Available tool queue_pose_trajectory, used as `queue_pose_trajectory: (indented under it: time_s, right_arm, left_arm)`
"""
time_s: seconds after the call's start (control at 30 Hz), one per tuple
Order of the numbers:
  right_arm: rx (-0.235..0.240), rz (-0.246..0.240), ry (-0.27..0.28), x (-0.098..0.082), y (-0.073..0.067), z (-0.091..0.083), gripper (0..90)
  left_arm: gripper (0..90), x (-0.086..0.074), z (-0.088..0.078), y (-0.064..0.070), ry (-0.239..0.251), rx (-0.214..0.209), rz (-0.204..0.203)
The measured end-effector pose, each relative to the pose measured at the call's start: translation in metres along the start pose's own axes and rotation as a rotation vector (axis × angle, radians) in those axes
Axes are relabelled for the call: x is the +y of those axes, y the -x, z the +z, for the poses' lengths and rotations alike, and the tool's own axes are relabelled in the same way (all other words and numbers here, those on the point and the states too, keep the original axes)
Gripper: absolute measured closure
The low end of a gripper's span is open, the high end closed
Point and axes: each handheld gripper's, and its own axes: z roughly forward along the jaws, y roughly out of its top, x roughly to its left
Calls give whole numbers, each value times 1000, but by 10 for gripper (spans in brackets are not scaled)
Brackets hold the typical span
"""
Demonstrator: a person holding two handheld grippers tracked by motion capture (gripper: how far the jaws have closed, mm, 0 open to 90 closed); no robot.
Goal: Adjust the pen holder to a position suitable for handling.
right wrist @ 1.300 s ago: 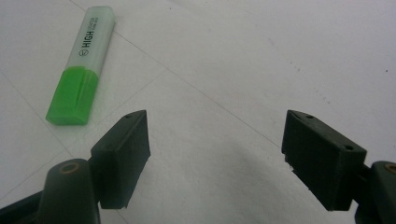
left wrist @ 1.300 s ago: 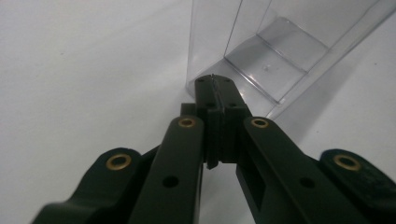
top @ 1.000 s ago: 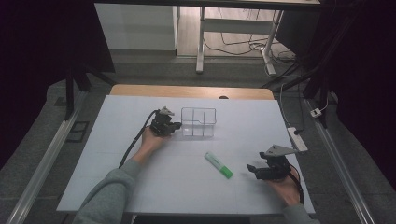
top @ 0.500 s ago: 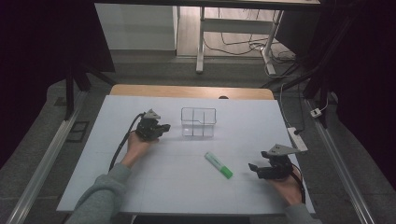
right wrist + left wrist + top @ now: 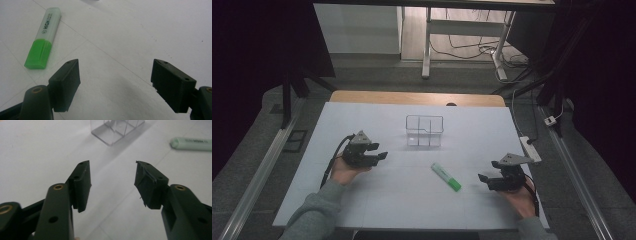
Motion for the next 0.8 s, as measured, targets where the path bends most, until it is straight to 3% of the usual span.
queue_pose_trajectory:
  time_s: [0.33, 0.57, 0.8]
  right_arm:
    - [-5, -26, -11, 1, -3, -2, 227]
    - [10, -31, -20, -2, -3, -1, 225]
    - [15, -36, -20, -2, -4, -1, 224]
  left_arm:
    - [362, -30, -25, 7, 6, 23, -58]
    - [330, -47, -40, 13, -14, 36, -43]
    - [313, -60, -50, 16, -19, 40, -55]
